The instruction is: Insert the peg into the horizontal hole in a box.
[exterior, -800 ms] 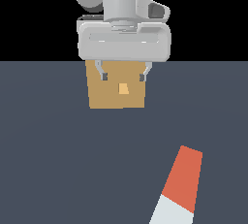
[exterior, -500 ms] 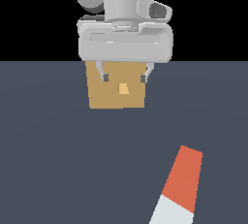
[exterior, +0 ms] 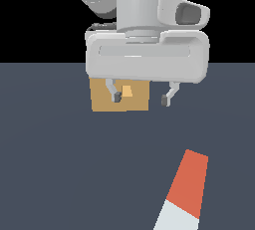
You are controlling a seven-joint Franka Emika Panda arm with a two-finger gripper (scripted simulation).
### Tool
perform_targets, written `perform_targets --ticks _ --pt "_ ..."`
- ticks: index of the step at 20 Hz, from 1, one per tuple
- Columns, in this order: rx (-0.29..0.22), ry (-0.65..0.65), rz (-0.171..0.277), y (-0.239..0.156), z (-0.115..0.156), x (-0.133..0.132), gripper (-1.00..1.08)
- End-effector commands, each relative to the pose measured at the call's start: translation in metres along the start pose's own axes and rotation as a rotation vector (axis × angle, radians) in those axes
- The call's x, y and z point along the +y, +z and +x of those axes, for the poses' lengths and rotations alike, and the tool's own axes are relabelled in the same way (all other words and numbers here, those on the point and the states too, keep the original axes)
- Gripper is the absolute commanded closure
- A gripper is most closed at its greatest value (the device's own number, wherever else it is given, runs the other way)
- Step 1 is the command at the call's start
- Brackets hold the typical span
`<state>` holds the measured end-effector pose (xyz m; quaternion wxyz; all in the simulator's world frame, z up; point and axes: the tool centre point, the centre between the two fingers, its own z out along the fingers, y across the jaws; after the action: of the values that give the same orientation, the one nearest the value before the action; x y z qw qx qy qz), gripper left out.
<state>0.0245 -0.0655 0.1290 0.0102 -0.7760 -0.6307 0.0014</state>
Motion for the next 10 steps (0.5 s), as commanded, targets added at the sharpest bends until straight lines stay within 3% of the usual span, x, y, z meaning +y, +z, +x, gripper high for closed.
perform_targets --ticks 1,10 --pt "-0.003 0.073 -0.003 0.011 -0.029 0.013 -0.92" --pt "-0.007 0.326 -0.016 0.047 -0.133 0.042 -0.92"
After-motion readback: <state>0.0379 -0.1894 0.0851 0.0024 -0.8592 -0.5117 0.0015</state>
